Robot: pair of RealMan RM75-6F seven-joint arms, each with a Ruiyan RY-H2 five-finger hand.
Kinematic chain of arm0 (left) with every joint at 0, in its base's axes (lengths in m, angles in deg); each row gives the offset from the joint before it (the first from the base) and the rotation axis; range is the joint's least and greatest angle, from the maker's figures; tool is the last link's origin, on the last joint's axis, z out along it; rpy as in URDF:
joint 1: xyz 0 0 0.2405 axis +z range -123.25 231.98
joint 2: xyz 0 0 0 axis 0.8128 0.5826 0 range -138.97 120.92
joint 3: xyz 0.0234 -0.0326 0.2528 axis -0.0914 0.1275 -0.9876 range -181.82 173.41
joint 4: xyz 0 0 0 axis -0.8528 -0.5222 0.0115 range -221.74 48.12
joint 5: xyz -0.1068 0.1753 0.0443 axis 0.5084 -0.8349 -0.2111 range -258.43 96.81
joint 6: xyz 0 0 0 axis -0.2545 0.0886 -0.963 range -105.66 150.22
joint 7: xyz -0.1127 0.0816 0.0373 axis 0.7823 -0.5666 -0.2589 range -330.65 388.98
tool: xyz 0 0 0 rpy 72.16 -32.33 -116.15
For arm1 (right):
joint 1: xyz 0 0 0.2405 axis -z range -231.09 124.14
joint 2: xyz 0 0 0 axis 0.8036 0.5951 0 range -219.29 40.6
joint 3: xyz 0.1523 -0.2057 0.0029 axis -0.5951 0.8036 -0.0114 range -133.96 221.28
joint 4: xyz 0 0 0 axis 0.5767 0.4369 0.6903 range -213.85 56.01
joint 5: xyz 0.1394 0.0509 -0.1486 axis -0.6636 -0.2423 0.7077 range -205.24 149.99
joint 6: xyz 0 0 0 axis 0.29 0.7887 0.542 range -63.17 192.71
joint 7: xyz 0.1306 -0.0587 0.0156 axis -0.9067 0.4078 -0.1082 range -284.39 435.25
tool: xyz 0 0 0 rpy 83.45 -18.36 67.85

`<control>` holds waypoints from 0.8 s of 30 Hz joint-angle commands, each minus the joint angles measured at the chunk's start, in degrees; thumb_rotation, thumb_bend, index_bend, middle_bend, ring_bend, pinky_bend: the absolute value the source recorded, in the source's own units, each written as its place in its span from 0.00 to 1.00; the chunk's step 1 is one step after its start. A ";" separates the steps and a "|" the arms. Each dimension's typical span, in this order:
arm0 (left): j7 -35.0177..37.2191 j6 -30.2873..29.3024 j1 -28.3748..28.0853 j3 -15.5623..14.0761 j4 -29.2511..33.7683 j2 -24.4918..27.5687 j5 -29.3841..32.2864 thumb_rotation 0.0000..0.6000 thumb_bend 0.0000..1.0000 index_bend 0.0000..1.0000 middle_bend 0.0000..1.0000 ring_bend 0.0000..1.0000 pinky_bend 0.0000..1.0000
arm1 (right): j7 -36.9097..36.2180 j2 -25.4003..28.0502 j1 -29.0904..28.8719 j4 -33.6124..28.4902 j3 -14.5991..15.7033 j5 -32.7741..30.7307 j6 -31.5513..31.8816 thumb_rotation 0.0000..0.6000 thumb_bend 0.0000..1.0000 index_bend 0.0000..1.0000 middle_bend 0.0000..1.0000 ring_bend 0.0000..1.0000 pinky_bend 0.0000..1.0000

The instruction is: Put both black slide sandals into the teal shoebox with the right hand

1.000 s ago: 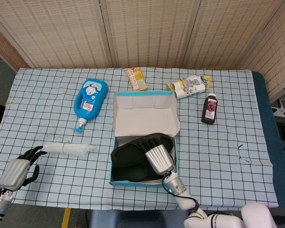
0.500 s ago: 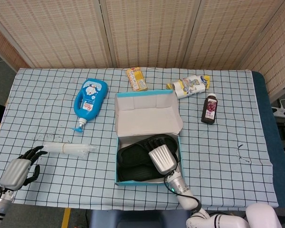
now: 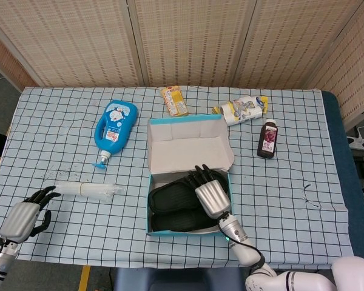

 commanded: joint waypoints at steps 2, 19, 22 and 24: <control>-0.20 0.16 -0.04 -0.02 0.04 -0.05 0.09 1.00 0.66 0.22 0.09 0.15 0.37 | -3.62 5.44 -0.04 -6.84 -1.29 -3.47 -2.76 1.00 0.06 0.17 0.10 0.00 0.02; 0.05 0.82 -0.21 0.02 -0.02 -0.02 0.61 1.00 0.67 0.22 0.09 0.15 0.37 | -20.59 17.27 -1.59 -21.38 -1.30 -6.39 -11.82 1.00 0.05 0.20 0.14 0.00 0.02; 0.48 0.95 -0.21 0.12 -0.11 0.08 0.90 1.00 0.67 0.22 0.09 0.15 0.37 | -22.28 20.78 -1.57 -25.27 -0.38 -3.83 -12.48 1.00 0.05 0.25 0.18 0.00 0.03; 0.48 1.00 -0.23 0.12 -0.09 0.11 0.92 1.00 0.67 0.22 0.09 0.15 0.37 | -21.76 20.88 -1.25 -25.80 0.08 -1.68 -10.80 1.00 0.05 0.29 0.21 0.01 0.07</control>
